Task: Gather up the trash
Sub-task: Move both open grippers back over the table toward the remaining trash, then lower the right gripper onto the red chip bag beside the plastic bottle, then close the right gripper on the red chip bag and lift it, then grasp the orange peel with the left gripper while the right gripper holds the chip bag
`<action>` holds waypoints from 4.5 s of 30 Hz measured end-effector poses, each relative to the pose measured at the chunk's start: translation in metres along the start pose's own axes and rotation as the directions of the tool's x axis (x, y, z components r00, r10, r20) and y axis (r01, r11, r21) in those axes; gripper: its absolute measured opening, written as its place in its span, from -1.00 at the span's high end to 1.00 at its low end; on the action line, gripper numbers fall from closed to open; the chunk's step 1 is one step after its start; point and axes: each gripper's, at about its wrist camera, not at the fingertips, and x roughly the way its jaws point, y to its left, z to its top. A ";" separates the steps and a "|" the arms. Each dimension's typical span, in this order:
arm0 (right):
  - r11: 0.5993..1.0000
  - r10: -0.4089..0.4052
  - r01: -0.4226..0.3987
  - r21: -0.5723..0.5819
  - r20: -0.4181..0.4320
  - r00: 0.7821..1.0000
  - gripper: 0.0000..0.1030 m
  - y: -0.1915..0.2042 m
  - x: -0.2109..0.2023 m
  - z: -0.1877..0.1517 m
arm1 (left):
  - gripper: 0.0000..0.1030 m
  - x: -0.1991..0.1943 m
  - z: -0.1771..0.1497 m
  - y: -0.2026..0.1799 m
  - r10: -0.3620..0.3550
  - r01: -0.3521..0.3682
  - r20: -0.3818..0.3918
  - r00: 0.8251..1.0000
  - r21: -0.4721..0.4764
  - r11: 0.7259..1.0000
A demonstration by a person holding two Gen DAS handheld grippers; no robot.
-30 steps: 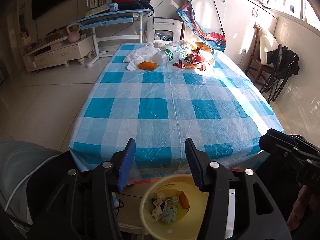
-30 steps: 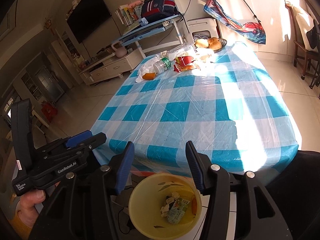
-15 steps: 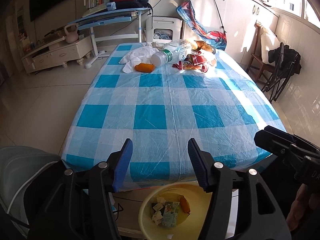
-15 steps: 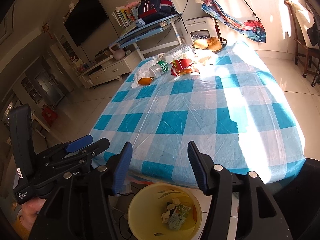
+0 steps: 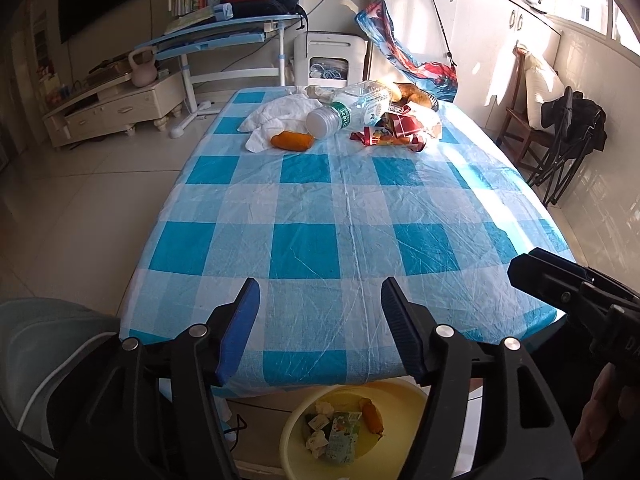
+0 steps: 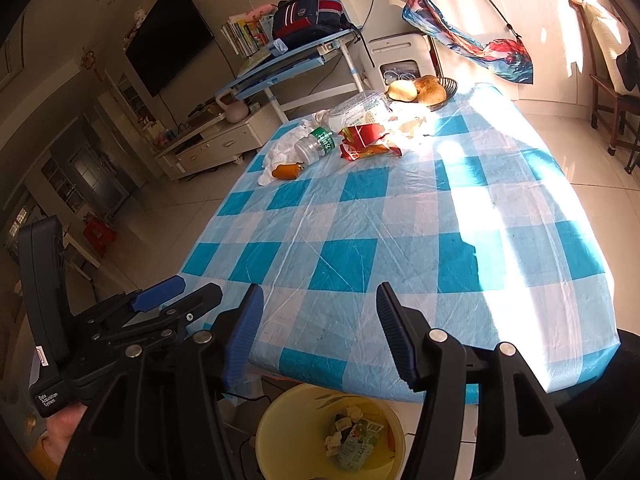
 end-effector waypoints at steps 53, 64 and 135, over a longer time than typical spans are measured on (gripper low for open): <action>0.980 0.006 -0.010 0.201 0.020 1.000 -0.21 -0.069 0.081 0.090 | -0.22 0.096 0.083 0.032 0.053 -0.053 0.001 0.999 -0.059 0.997; 0.957 0.037 -0.045 0.286 0.033 0.999 -0.24 -0.090 0.101 0.110 | -0.22 0.113 0.114 0.038 0.076 -0.074 0.023 0.997 -0.108 0.991; 0.966 0.112 -0.107 0.237 -0.007 0.994 0.42 -0.078 0.051 0.044 | 0.97 0.100 0.099 0.048 -0.093 0.093 0.001 0.996 -0.124 0.988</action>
